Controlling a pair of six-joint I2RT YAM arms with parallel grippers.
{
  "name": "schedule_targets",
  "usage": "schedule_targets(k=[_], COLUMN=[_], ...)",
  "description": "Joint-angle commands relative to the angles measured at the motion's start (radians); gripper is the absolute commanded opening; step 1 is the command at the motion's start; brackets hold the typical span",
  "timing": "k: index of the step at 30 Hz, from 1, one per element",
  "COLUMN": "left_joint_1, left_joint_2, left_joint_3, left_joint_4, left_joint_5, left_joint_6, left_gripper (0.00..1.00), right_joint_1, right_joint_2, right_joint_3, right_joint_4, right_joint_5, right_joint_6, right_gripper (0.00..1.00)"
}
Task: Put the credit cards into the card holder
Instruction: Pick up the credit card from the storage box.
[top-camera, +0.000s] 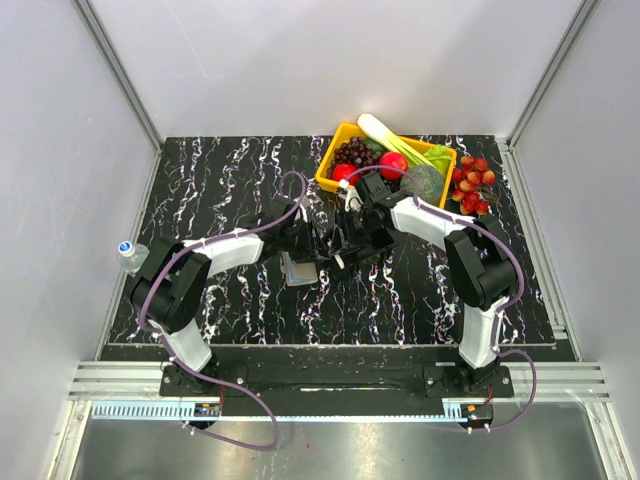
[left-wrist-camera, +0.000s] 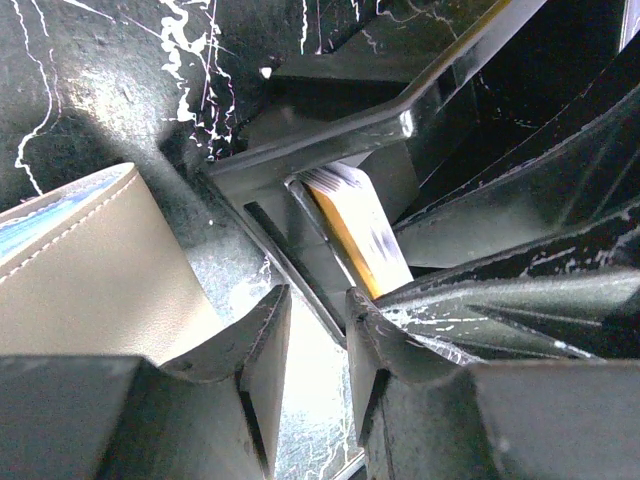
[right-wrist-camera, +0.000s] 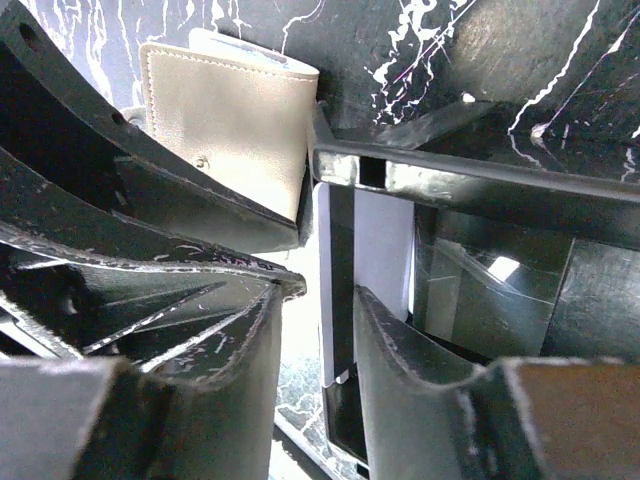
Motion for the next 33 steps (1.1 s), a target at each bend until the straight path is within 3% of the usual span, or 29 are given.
schedule_targets(k=[1,9,15,20,27,33], left_joint_1=[0.004,0.004,0.004,0.004,0.007,0.007], left_joint_2=[-0.011,-0.005,-0.005,-0.006,-0.034,-0.039], left_joint_3=[-0.005,-0.012,-0.012,-0.009,-0.002,0.008], left_joint_4=[0.055,0.069,0.069,0.069,0.052,0.043], left_joint_5=[0.005,0.022,0.025,0.024,0.008,0.005], left_joint_6=[-0.013,-0.019,-0.019,-0.019,-0.007,-0.001], left_gripper=[0.32,0.32,0.32,0.32,0.32,0.32], right_joint_1=[-0.007,-0.005,-0.005,-0.01,-0.008,-0.01], right_joint_2=[-0.013,-0.016,-0.023,-0.054,-0.146,-0.164], right_joint_3=[-0.001,-0.01,-0.01,-0.01,-0.026,-0.027], right_joint_4=[0.06,0.06,0.06,0.06,0.061,0.06], right_joint_5=[-0.055,-0.044,-0.036,0.003,0.194,0.192], right_joint_6=[0.039,0.042,0.043,0.043,0.019,0.017], right_gripper=[0.38,0.27,0.13,0.11,0.04,0.0])
